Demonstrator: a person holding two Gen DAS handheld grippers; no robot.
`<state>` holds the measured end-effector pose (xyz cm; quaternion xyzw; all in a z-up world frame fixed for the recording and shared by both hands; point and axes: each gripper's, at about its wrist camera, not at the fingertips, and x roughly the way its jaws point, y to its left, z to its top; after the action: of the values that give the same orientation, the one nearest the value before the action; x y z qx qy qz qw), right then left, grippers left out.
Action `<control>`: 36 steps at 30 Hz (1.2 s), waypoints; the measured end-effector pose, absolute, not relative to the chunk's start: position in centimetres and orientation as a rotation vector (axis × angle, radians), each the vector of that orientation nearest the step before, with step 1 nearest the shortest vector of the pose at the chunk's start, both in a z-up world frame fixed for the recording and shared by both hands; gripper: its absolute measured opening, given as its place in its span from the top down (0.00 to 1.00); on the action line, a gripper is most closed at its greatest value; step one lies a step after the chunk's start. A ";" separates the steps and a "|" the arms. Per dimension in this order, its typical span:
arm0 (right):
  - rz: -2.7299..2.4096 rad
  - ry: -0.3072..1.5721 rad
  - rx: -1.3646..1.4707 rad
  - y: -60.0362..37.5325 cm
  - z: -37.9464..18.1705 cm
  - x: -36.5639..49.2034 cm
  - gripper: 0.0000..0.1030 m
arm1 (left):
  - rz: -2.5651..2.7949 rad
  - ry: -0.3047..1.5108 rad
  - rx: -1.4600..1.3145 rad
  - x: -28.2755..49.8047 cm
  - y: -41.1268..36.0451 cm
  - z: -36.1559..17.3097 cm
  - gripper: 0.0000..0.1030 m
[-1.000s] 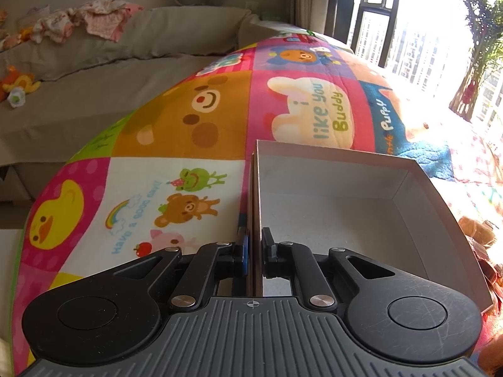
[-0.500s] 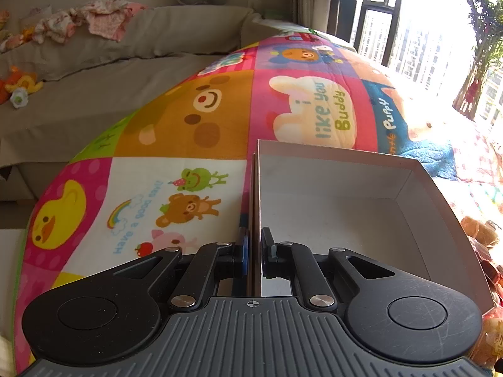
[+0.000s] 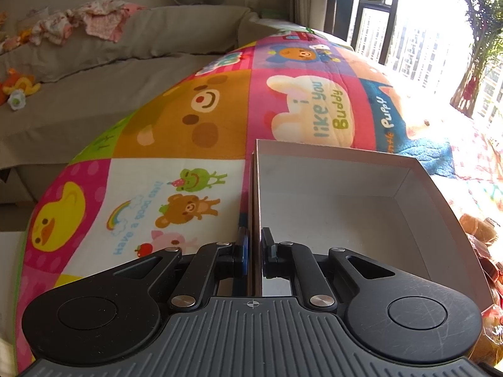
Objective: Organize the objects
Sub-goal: 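Carry the bread packet into the pink box and open the right tool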
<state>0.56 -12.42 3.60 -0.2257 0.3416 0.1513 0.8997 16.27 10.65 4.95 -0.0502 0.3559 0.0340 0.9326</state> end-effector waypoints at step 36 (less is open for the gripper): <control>0.589 0.564 0.155 -6.2 19.9 10.2 0.25 | 0.044 0.737 -0.113 16.2 10.9 5.1 0.90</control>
<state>10.18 -6.18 19.87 0.0751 0.2741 0.2862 0.9151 16.22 10.93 5.11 -0.0554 0.3601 0.0213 0.9310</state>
